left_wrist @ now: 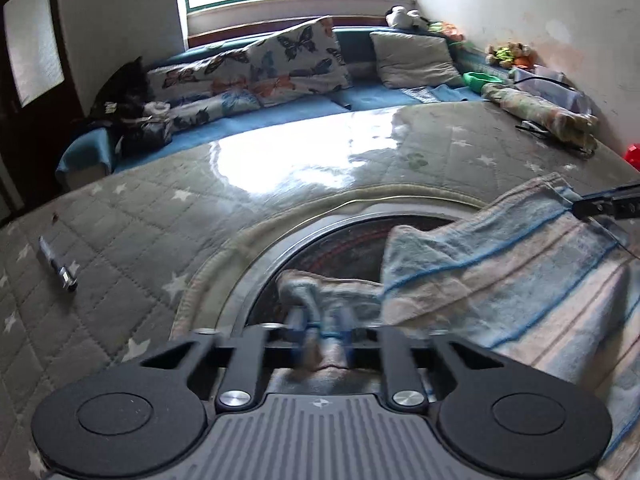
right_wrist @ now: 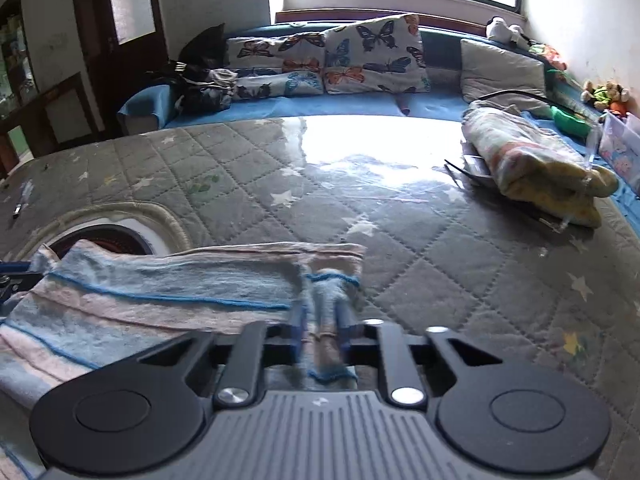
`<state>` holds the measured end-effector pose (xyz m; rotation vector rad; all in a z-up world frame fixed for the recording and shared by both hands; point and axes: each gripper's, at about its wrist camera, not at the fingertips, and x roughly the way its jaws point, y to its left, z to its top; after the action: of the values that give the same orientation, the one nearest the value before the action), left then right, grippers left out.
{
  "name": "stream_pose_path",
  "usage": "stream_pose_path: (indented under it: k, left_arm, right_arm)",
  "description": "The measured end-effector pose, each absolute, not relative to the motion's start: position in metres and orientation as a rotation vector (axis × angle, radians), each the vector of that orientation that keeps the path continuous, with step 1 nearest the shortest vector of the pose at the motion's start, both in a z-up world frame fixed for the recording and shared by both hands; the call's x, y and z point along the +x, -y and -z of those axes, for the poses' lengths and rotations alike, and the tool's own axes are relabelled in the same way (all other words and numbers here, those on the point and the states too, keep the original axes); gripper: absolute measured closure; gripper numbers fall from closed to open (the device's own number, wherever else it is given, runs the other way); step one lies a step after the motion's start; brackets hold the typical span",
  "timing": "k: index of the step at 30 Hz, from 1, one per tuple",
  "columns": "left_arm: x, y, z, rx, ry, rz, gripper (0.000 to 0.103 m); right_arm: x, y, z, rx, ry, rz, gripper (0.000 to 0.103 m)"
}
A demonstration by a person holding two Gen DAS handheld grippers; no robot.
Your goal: Fold clothes
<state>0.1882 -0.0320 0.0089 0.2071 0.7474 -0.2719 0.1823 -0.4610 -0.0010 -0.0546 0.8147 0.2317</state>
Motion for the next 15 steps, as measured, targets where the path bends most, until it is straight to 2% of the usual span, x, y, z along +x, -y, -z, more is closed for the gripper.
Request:
stream_pose_path:
  k: [12, 15]
  left_arm:
    - [0.221, -0.013, -0.047, 0.199, -0.560, -0.002, 0.100]
    - [0.237, -0.021, -0.042, 0.182, -0.574, -0.022, 0.099]
  right_arm:
    - [0.214, 0.441, -0.023, -0.083, -0.671, -0.188, 0.098]
    - [0.235, 0.438, -0.013, -0.070, -0.696, -0.179, 0.093]
